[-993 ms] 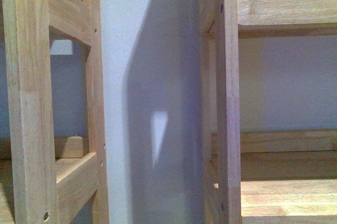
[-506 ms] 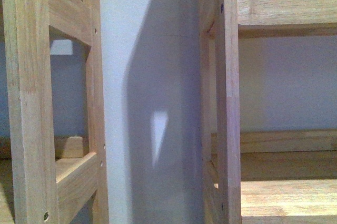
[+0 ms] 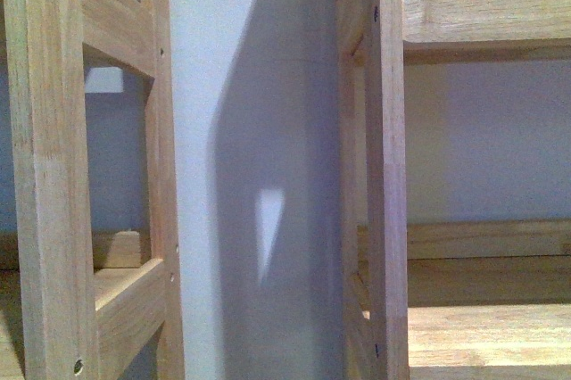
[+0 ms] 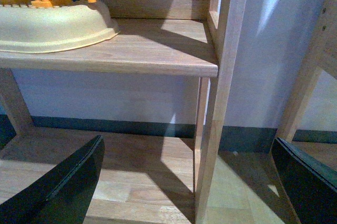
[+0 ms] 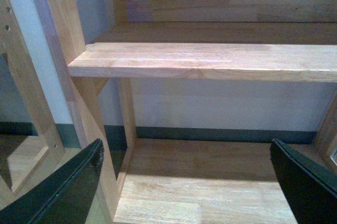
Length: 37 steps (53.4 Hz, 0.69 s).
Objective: Put away toys
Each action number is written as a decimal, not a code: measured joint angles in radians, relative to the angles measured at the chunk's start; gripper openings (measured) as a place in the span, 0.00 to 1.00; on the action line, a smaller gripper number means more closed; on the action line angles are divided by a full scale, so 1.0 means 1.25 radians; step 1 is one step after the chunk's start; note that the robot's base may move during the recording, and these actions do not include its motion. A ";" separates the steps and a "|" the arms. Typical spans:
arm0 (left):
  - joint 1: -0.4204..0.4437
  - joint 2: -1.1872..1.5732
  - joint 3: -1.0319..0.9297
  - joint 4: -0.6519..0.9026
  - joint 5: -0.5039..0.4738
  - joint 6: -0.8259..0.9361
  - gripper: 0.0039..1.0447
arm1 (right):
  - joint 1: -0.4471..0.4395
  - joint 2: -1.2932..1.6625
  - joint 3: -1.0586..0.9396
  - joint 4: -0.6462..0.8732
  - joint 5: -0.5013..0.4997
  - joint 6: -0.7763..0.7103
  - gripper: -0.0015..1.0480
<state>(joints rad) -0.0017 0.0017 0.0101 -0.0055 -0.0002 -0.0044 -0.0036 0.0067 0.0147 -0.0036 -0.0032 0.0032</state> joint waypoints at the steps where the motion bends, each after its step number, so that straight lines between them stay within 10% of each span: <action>1: 0.000 0.000 0.000 0.000 0.000 0.000 0.94 | 0.000 0.000 0.000 0.000 0.000 0.000 0.95; 37: 0.000 0.000 0.000 0.000 0.000 0.000 0.94 | 0.000 0.000 0.000 0.000 0.000 0.000 0.94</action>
<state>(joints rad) -0.0017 0.0017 0.0101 -0.0055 -0.0002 -0.0044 -0.0036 0.0067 0.0147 -0.0036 -0.0029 0.0029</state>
